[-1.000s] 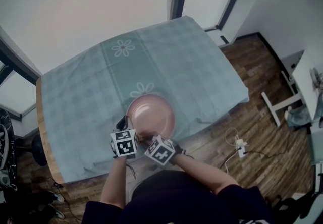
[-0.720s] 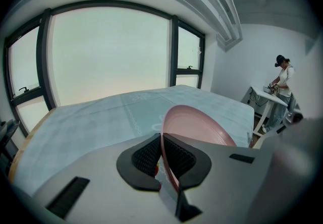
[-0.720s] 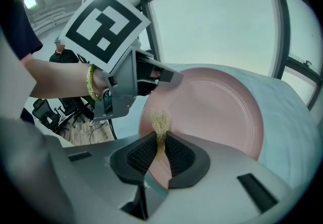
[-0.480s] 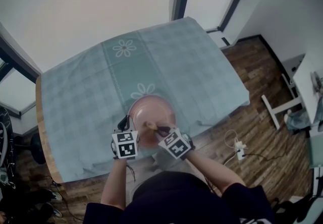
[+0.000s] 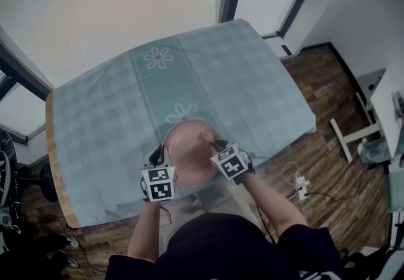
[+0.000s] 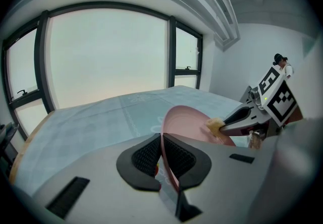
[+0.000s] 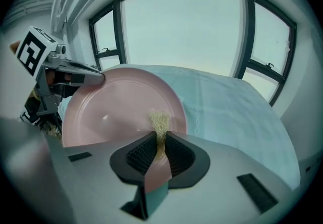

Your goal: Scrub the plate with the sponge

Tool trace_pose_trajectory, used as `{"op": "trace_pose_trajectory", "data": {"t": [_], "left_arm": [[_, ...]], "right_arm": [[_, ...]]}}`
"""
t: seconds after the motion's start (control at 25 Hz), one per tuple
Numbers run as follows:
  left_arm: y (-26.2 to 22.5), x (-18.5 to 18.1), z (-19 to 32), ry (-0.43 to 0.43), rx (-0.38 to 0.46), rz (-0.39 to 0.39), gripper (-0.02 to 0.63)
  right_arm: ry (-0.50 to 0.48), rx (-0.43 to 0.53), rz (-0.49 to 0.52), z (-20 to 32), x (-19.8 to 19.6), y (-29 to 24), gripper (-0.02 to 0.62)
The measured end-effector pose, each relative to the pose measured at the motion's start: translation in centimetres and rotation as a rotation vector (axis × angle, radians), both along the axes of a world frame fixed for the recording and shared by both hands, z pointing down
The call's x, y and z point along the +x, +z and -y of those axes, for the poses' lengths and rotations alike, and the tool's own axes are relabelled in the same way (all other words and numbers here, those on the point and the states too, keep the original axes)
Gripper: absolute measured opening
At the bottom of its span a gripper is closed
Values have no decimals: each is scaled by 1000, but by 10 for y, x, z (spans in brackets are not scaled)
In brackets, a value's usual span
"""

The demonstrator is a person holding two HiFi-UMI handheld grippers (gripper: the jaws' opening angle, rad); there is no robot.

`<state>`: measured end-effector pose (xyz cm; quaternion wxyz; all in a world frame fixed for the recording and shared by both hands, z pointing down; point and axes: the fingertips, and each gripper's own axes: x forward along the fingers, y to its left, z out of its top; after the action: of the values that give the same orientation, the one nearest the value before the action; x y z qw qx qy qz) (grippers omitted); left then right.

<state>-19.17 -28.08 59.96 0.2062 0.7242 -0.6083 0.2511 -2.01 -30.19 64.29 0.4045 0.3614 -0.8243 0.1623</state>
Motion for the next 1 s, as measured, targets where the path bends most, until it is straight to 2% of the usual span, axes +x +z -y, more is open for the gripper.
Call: {"op": "trace_pose_trajectory", "data": {"t": [0.4, 1.0], "left_arm": [[0, 1, 7, 1, 4, 2, 21], [5, -1, 3, -19, -12, -21, 21]], "right_arm": [[-12, -45, -36, -4, -6, 21, 54], [-52, -106, -15, -52, -24, 23, 54]]}}
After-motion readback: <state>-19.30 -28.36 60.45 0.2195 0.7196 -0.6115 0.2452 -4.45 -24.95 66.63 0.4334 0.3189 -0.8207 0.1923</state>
